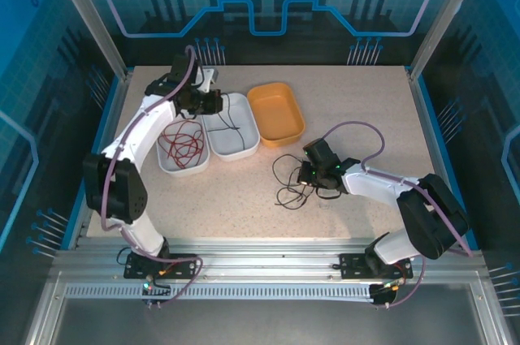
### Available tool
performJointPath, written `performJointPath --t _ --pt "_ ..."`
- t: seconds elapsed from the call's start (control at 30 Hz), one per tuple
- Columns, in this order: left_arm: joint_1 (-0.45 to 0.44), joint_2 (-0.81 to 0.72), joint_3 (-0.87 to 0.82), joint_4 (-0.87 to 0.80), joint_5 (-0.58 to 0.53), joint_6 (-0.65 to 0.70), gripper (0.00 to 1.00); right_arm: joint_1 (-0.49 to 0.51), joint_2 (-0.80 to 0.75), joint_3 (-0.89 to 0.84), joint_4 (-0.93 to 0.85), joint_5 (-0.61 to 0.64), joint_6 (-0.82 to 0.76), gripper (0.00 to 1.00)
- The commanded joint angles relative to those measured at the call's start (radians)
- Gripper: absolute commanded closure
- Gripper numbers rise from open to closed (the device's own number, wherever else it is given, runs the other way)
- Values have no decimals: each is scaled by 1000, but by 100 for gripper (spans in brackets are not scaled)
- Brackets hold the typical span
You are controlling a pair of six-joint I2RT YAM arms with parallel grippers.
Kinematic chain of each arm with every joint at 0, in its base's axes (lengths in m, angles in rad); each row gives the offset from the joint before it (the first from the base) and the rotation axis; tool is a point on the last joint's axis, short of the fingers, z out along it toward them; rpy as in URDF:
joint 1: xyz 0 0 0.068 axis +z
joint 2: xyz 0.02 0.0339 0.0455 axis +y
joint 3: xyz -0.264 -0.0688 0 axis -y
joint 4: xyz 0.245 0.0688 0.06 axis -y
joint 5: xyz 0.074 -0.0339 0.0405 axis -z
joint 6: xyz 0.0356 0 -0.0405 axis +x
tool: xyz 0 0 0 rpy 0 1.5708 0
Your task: Untangle the cables
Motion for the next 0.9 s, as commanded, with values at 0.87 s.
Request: performJointPath --t 0.87 --pt "49 471 450 -262 -17 226 63 7 -19 23 -14 3 -4 100"
